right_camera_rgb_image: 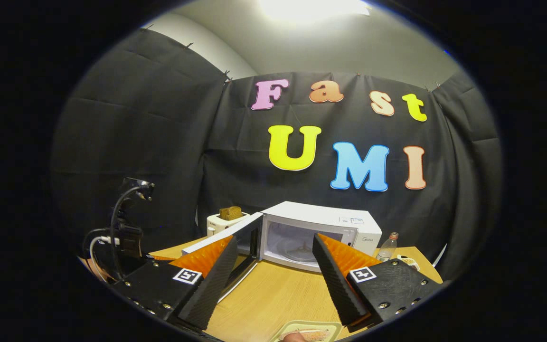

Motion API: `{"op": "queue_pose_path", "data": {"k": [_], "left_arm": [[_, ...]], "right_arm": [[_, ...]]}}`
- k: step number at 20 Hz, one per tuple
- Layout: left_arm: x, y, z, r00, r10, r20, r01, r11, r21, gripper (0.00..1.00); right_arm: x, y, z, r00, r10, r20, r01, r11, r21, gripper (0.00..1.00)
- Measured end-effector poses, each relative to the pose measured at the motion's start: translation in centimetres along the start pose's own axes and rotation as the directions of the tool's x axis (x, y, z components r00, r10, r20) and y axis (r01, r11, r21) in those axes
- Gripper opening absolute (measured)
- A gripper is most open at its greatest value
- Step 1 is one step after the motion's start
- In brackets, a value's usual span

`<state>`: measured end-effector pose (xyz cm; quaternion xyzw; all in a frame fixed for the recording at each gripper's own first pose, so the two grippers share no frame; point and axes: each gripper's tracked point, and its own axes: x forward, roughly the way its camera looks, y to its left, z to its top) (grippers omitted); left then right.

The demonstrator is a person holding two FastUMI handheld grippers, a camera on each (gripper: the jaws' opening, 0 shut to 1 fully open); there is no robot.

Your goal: Open the microwave oven with the left hand, put the food in, and close the microwave oven.

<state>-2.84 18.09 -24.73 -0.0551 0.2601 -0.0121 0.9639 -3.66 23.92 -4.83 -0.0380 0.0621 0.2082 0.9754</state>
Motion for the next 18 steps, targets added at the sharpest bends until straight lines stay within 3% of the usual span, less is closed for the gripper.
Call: {"op": "queue_pose_path", "data": {"k": [3, 5, 7, 10, 11, 13, 14, 18], "left_arm": [[-1.4, 2.8, -0.2, 0.998, 0.063, 0.016, -0.063, 0.998, -0.017, 0.27], [-2.8, 4.4, 0.1, 0.993, 0.109, 0.040, -0.107, 0.993, -0.041, 0.18], [-4.4, 5.2, 0.3, 0.989, 0.140, 0.052, -0.137, 0.988, -0.069, 0.32], [-6.4, 7.1, 1.4, 0.970, 0.229, 0.087, -0.220, 0.970, -0.101, 0.98], [-7.1, 7.4, 1.7, 0.962, 0.256, 0.095, -0.246, 0.963, -0.107, 0.99], [-8.5, 7.4, 2.7, 0.948, 0.296, 0.114, -0.284, 0.953, -0.107, 0.99], [-9.0, 7.4, 3.3, 0.941, 0.314, 0.127, -0.302, 0.948, -0.104, 0.95], [-10.8, 5.7, 6.0, 0.913, 0.352, 0.206, -0.350, 0.935, -0.047, 0.97]], "right_arm": [[0.3, -0.3, -1.1, 0.999, 0.022, -0.049, -0.022, 1.000, -0.008, 0.98], [0.6, -1.1, -1.7, 0.996, 0.044, -0.080, -0.046, 0.999, -0.018, 0.97], [1.2, -2.3, -3.2, 0.989, 0.071, -0.130, -0.079, 0.996, -0.052, 0.98], [2.3, -4.3, -6.0, 0.964, 0.114, -0.240, -0.139, 0.986, -0.091, 0.98], [2.5, -4.6, -6.9, 0.952, 0.140, -0.272, -0.170, 0.981, -0.090, 0.98], [2.7, -5.0, -9.0, 0.917, 0.201, -0.343, -0.242, 0.967, -0.080, 0.98], [2.6, -5.1, -10.5, 0.891, 0.238, -0.387, -0.284, 0.956, -0.068, 0.98], [2.1, -5.9, -15.3, 0.772, 0.339, -0.538, -0.427, 0.903, -0.042, 0.98]]}}
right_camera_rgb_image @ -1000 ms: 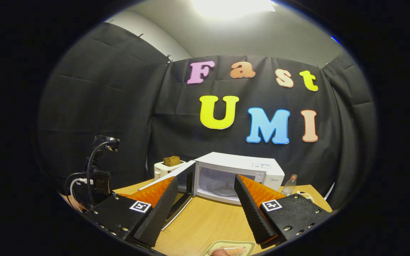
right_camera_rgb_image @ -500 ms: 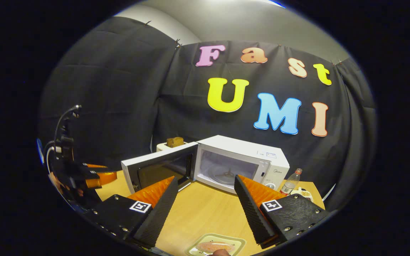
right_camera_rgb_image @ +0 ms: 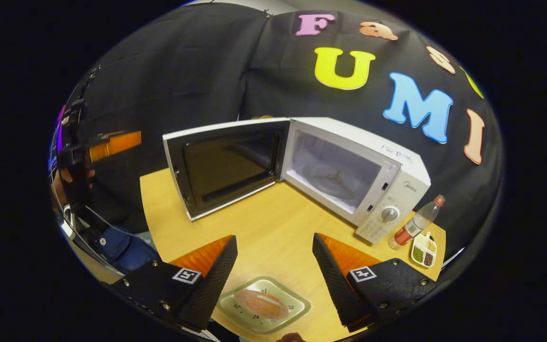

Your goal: Open the microwave oven with the left hand, put the food in, and close the microwave oven.

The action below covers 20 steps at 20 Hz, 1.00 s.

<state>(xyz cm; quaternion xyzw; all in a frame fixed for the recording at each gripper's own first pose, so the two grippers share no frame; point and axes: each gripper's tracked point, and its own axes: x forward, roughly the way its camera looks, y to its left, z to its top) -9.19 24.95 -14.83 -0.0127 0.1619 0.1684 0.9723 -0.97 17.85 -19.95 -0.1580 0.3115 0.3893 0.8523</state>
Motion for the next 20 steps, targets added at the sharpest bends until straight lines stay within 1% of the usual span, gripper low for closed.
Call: {"op": "queue_pose_path", "data": {"k": [1, 2, 3, 4, 6, 9, 12, 14, 17, 20], "left_arm": [[-0.2, -0.8, 0.6, 1.000, -0.004, 0.008, 0.004, 1.000, 0.001, 0.99], [-0.5, -1.5, 1.1, 1.000, -0.008, 0.012, 0.009, 1.000, -0.008, 0.95], [-0.4, -2.1, 1.2, 1.000, -0.013, 0.016, 0.014, 1.000, -0.022, 0.96], [-0.6, -2.4, 1.6, 1.000, -0.008, 0.017, 0.008, 0.999, -0.031, 0.98], [-0.8, -2.7, 1.9, 1.000, 0.008, 0.024, -0.007, 1.000, -0.030, 0.97], [-1.5, -3.0, 2.0, 0.999, 0.022, 0.023, -0.022, 1.000, -0.005, 0.97], [-1.9, -3.2, 1.8, 0.999, 0.038, 0.014, -0.038, 0.999, 0.019, 0.96], [-2.0, -3.2, 1.5, 0.999, 0.048, 0.008, -0.048, 0.999, 0.018, 0.98], [-2.2, -3.2, 1.0, 0.998, 0.060, 0.001, -0.060, 0.998, 0.012, 0.98], [-2.4, -3.4, 1.3, 0.998, 0.069, 0.004, -0.069, 0.998, 0.014, 0.97]], "right_arm": [[0.5, 0.4, -1.5, 0.998, 0.047, -0.040, -0.048, 0.999, -0.014, 0.98], [0.8, 1.1, -2.7, 0.991, 0.106, -0.080, -0.108, 0.994, -0.022, 0.98], [1.3, 1.4, -4.0, 0.981, 0.151, -0.122, -0.156, 0.987, -0.034, 0.98], [1.8, 1.4, -5.3, 0.969, 0.185, -0.165, -0.196, 0.979, -0.053, 0.98], [2.2, 1.4, -7.6, 0.945, 0.224, -0.237, -0.254, 0.961, -0.107, 0.98], [2.5, 2.0, -10.0, 0.909, 0.267, -0.320, -0.329, 0.932, -0.155, 0.98], [2.6, 2.2, -11.7, 0.866, 0.307, -0.394, -0.392, 0.907, -0.156, 0.98], [2.7, 2.7, -12.9, 0.844, 0.324, -0.427, -0.422, 0.894, -0.154, 0.98], [3.0, 3.1, -14.1, 0.820, 0.337, -0.463, -0.451, 0.878, -0.160, 0.98], [3.6, 2.7, -15.2, 0.804, 0.322, -0.499, -0.456, 0.874, -0.170, 0.98]]}}
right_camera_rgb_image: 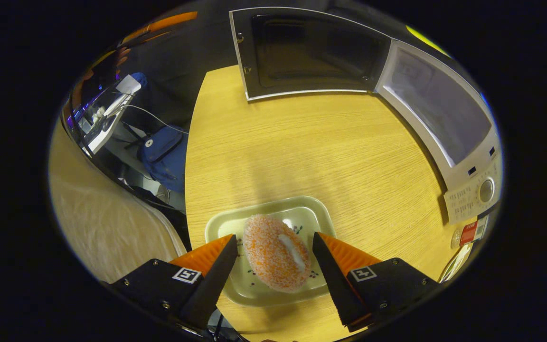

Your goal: Open the microwave oven with the left hand, put the food in, and close the microwave oven.

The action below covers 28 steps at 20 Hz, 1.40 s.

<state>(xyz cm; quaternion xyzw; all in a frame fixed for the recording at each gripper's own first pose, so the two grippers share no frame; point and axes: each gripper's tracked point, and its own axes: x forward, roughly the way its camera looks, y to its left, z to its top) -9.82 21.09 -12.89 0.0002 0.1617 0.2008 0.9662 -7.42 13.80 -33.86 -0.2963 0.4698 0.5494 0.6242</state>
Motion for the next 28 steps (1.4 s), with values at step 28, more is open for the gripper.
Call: {"op": "queue_pose_path", "data": {"k": [28], "left_arm": [[1.7, -3.2, 1.7, 0.997, -0.073, 0.038, 0.071, 0.997, 0.042, 0.97]], "right_arm": [[-7.6, -9.7, 12.4, 0.903, -0.348, 0.254, 0.346, 0.937, 0.054, 0.76]]}}
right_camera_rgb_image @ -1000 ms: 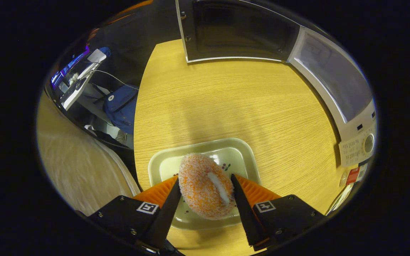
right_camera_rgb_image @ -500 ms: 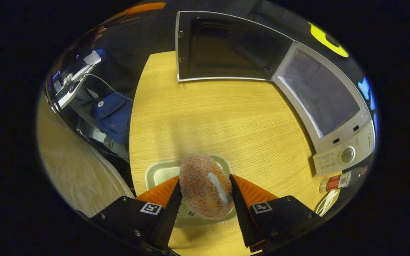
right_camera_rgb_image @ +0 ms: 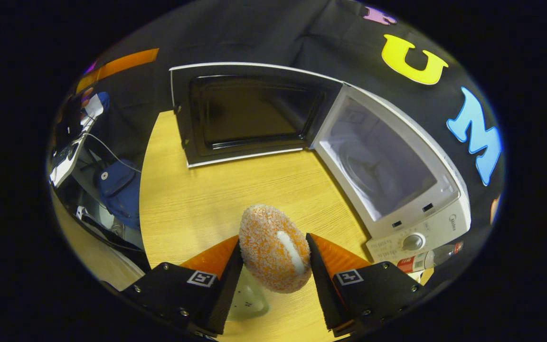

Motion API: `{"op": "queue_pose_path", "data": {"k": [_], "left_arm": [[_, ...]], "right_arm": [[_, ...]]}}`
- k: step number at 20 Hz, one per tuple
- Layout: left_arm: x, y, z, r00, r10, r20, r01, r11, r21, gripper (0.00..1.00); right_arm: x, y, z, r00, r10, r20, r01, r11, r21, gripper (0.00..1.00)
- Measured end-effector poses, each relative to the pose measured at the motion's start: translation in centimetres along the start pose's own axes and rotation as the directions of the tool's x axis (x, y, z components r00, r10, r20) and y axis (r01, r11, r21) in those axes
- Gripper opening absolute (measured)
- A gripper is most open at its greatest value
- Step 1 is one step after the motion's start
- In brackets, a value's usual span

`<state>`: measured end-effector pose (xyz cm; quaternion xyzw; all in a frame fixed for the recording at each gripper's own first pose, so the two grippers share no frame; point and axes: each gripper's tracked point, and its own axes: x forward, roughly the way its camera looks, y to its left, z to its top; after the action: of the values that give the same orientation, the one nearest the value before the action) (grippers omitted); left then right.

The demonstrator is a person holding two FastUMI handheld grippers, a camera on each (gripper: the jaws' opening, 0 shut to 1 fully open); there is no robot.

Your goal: Open the microwave oven with the left hand, put the food in, and close the microwave oven.

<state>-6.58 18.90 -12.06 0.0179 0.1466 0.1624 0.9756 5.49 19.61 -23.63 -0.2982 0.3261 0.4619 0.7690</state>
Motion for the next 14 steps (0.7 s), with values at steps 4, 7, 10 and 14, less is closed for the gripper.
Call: {"op": "queue_pose_path", "data": {"k": [4, 7, 10, 14], "left_arm": [[0.1, 0.8, 0.1, 1.000, 0.017, -0.003, -0.017, 1.000, -0.006, 0.98], [0.0, 1.5, -0.2, 0.999, 0.036, -0.007, -0.036, 0.999, -0.010, 0.97], [-0.3, 2.2, 0.1, 0.998, 0.057, -0.001, -0.057, 0.998, -0.010, 0.98], [-0.6, 3.2, 0.1, 0.995, 0.095, 0.002, -0.095, 0.995, -0.012, 0.97]], "right_arm": [[0.6, -3.4, 3.6, 0.992, -0.093, 0.082, 0.094, 0.996, -0.007, 0.76], [1.3, -5.7, 6.3, 0.981, -0.150, 0.123, 0.151, 0.989, -0.001, 0.76], [1.8, -8.0, 8.5, 0.967, -0.201, 0.156, 0.203, 0.979, 0.003, 0.76], [3.4, -10.4, 10.1, 0.953, -0.249, 0.172, 0.246, 0.969, 0.041, 0.76]]}}
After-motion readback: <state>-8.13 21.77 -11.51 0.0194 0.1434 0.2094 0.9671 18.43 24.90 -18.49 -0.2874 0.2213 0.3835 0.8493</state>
